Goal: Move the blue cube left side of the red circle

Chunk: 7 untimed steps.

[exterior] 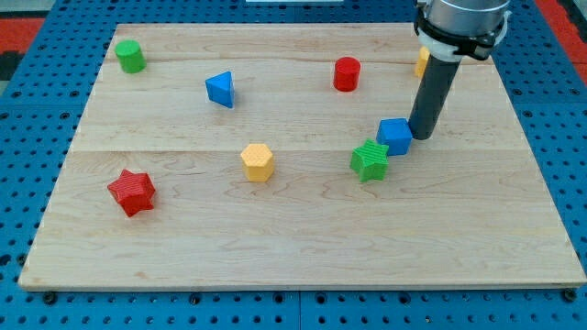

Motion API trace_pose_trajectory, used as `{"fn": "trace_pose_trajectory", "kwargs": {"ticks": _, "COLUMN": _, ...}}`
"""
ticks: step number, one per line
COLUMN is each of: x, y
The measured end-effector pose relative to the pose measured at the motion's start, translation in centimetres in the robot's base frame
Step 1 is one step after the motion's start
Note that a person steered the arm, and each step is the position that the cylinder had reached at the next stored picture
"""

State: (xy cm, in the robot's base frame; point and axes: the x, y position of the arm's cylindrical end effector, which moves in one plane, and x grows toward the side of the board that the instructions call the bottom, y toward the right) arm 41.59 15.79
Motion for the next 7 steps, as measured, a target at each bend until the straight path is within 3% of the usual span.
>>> {"fn": "trace_pose_trajectory", "kwargs": {"ticks": 1, "x": 3.5, "y": 3.0}}
{"fn": "trace_pose_trajectory", "kwargs": {"ticks": 2, "x": 4.8, "y": 1.8}}
{"fn": "trace_pose_trajectory", "kwargs": {"ticks": 3, "x": 3.1, "y": -1.9}}
{"fn": "trace_pose_trajectory", "kwargs": {"ticks": 4, "x": -1.5, "y": -3.0}}
{"fn": "trace_pose_trajectory", "kwargs": {"ticks": 6, "x": -1.6, "y": -3.5}}
{"fn": "trace_pose_trajectory", "kwargs": {"ticks": 7, "x": -4.6, "y": -7.7}}
